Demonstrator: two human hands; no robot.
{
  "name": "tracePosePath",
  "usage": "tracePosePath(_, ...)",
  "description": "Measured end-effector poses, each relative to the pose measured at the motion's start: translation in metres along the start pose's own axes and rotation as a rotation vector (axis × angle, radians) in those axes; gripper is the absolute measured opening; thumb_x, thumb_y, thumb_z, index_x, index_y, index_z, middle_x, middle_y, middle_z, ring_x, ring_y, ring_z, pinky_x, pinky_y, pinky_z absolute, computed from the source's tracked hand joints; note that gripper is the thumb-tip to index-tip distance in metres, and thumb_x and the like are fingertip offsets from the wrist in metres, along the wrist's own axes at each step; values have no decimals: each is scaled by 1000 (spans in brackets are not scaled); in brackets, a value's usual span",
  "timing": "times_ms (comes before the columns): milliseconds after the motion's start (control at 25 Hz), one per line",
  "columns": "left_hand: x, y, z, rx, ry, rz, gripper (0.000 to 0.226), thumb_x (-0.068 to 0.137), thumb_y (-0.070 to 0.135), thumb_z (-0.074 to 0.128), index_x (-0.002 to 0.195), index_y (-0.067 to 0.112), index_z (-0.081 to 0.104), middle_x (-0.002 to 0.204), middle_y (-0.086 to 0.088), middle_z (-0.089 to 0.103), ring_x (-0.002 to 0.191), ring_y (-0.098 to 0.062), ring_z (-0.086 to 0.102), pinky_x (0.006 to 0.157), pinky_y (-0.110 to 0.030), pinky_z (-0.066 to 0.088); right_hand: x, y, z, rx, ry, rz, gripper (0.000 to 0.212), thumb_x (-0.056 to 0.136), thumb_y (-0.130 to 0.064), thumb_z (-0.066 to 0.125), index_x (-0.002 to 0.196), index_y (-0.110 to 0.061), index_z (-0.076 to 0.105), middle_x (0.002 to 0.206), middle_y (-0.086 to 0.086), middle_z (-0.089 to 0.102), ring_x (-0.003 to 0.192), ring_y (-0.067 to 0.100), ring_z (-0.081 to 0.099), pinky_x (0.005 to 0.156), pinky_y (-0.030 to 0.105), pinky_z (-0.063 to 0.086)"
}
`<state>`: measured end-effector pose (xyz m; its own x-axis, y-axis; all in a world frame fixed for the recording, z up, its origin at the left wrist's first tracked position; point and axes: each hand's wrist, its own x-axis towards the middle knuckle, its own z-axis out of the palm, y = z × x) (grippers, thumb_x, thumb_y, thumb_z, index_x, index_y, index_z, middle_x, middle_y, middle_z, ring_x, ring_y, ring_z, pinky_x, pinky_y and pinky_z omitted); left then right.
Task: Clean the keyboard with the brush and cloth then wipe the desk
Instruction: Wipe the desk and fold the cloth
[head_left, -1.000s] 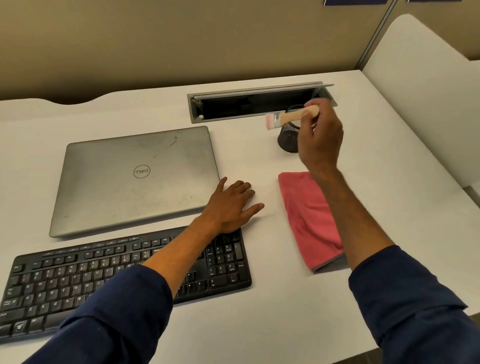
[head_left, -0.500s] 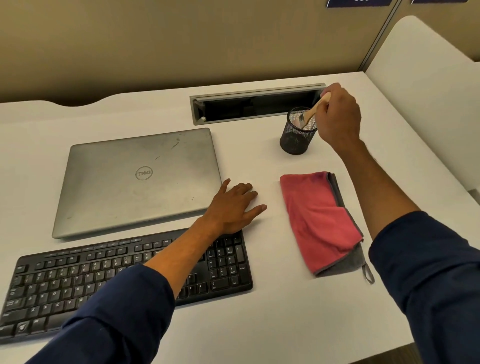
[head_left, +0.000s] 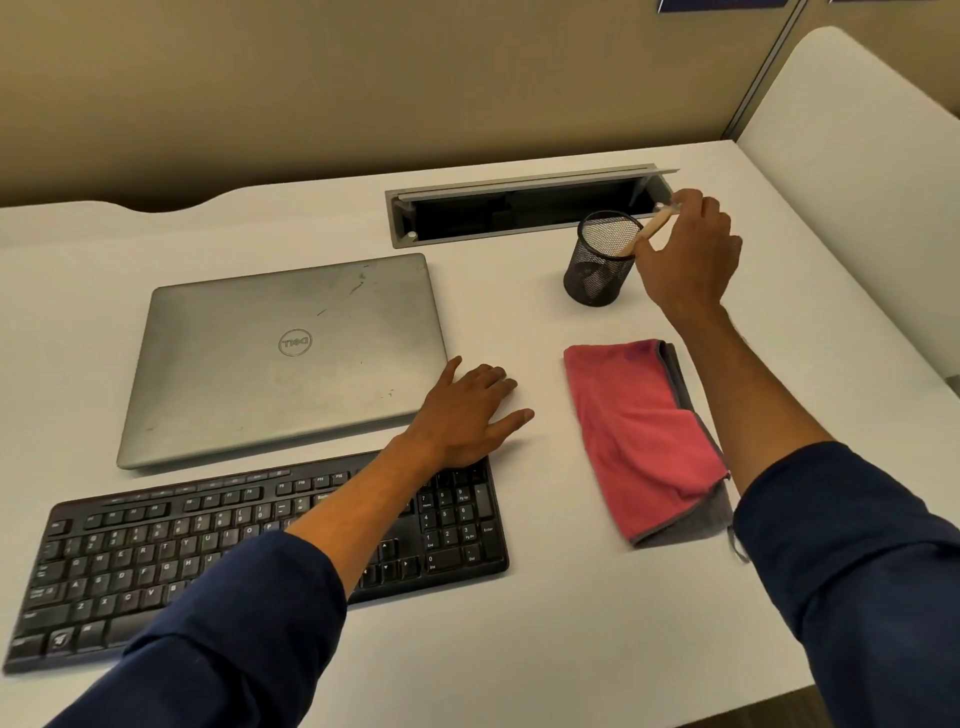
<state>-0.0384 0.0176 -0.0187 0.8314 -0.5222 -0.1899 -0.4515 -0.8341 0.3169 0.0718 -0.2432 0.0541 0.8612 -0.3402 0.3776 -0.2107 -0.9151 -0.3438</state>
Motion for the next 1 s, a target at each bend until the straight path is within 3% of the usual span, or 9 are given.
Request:
tracePosePath(240,-7,11,2,-6,17,27,62,102,57,31,150,20,41,157,-2,38,146,-15,28,124,-42,-1,-41,21,-24,158,-64,-40,35,91,-35,64,118,-13,63,119,6,67,105,25,63,87,40,48)
tracePosePath(480,-13,32,9,-53,79,83,58,102,55,39,147,19,46,154,-3,43,143,-17,34,123,-41,8,-102,54,-44,175,-266,75,24,90,-37,62,105,-20,68,101,-4,72,92,22,67,81,34,48)
tracePosePath(720,-15,56,21,-87,104,169,56,100,51,47,145,17,49,150,-5,47,140,-21,40,121,-41,13,-154,88,-57,-7,-441,270,44,86,-52,60,115,-20,68,111,2,70,105,29,63,81,34,45)
tracePosePath(880,-11,73,38,-80,49,246,56,100,53,45,146,21,47,155,-7,41,143,-22,36,122,-44,15,-172,95,-60,2,-542,391,35,84,-47,63,78,-12,66,77,3,64,78,29,61,62,29,38)
tracePosePath(1000,-10,86,46,-53,-13,273,57,100,54,43,150,27,42,162,-7,28,149,-22,24,123,-44,10,-180,97,-58,177,-492,441,28,83,-32,64,75,-6,62,73,8,63,76,32,61,60,33,40)
